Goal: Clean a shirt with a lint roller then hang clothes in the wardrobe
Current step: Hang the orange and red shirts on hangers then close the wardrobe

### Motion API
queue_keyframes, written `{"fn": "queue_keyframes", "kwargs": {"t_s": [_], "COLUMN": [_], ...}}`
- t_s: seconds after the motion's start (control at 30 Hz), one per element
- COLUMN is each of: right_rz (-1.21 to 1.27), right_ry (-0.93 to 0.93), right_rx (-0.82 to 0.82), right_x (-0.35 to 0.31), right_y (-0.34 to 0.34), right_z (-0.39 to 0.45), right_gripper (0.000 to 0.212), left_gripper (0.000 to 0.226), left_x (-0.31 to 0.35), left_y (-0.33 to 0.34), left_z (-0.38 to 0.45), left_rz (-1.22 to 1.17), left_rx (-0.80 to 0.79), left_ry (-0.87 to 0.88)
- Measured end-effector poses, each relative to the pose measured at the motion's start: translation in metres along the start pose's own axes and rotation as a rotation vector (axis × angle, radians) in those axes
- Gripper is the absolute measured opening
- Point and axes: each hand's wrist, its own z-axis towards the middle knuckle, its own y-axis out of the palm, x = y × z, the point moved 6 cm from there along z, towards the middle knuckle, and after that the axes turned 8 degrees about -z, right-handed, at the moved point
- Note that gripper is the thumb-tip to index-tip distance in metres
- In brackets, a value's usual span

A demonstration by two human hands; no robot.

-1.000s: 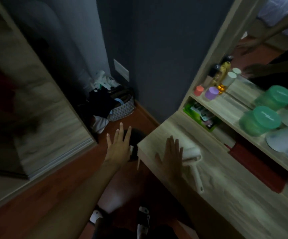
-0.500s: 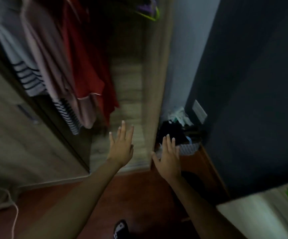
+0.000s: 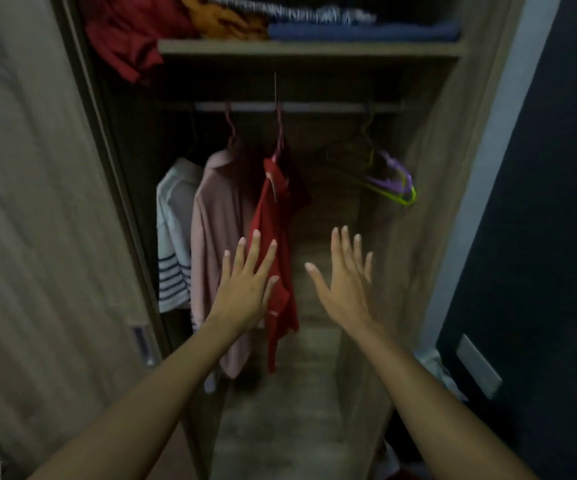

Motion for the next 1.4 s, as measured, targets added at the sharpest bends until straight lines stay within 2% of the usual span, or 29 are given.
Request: {"fn": "queue_keyframes", "kwargs": {"t_s": [0.27,0.47,0.73,0.83,0.93,1.03,1.13,1.23,1.4], "right_rz": [-0.029,-0.039,-0.094,-0.034,-0.001,-0.016,-0.122,-0.115,-0.228], "right_ry": [-0.211,-0.251,-0.282,-0.131,-0.059,-0.051,-0.039,-0.053,-0.044], "right_rx": [0.426,0.557,0.533,0.368,0.145,0.012,-0.055,-0.037,0.180], "right_x": [-0.048,-0.060,-0.064,-0.060,-0.066,-0.081,-0.086,-0.079,-0.055], "right_y": [-0.154,-0.204,-0.196,-0.197,-0.198,-0.201,-0.199,-0.200,-0.225], "right_z": [0.176,0.257,0.305,0.335,0.361,0.379,0.392,0.401,0.407], "right_gripper": [0.073,0.074,0.071,0.068,0.072,0.070,0.052,0.037,0.040], "left_gripper": [0.062,0.062,0.060,0.065,0.067,0.059,0.045,0.036,0.040], "left_x": [0.014,0.021,0.005,-0.008,-0.018,-0.020,-0.015,-0.008,0.024], "left_y": [-0.148,-0.215,-0.229,-0.249,-0.265,-0.269,-0.267,-0.264,-0.257], "left_z": [0.160,0.239,0.273,0.300,0.332,0.348,0.355,0.359,0.373], "left_rz": [0.150,0.218,0.222,0.219,0.236,0.229,0.219,0.220,0.139], "left_rx": [0.373,0.529,0.574,0.500,0.327,0.235,0.241,0.272,0.269], "left_ry": [0.156,0.147,0.137,0.085,0.028,0.015,0.051,0.084,0.159]}}
